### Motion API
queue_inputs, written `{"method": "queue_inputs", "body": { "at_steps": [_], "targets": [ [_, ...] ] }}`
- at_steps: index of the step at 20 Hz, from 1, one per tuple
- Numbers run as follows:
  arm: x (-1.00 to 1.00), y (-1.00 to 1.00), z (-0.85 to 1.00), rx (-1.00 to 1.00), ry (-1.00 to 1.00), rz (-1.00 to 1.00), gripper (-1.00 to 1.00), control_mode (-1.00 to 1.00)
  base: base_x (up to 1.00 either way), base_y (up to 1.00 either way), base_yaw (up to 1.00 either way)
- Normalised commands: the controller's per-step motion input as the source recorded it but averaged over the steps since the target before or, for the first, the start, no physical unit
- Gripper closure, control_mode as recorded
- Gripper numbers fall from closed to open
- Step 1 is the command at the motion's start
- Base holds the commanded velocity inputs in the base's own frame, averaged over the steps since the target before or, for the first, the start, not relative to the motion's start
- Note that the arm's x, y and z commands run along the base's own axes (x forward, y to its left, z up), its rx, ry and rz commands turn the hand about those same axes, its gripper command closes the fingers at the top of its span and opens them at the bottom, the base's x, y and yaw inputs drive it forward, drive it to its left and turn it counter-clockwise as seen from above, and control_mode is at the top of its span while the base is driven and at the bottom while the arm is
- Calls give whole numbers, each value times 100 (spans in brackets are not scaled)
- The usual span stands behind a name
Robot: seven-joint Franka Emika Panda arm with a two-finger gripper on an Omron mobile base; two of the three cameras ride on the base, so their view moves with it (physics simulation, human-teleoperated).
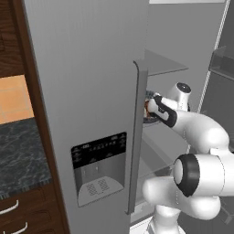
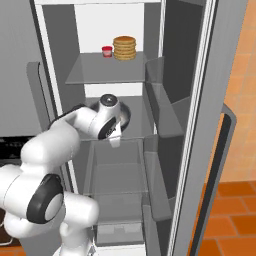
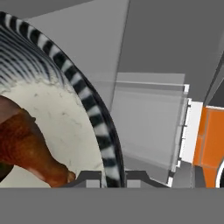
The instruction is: Pick the chicken drumstick and bell pepper from their plates and place them in the bowl. Then put the bowl in the fridge.
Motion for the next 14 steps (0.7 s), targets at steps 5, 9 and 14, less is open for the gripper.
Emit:
{"method": "queue_inputs", "body": {
  "at_steps": [5, 9, 14],
  "targets": [
    [24, 0, -27, 0, 0, 0, 100, -100, 0, 0, 0],
    [24, 0, -20, 0, 0, 0, 100, -100, 0, 0, 0],
    [29, 0, -19, 0, 0, 0, 100, -100, 0, 0, 0]
  ]
}}
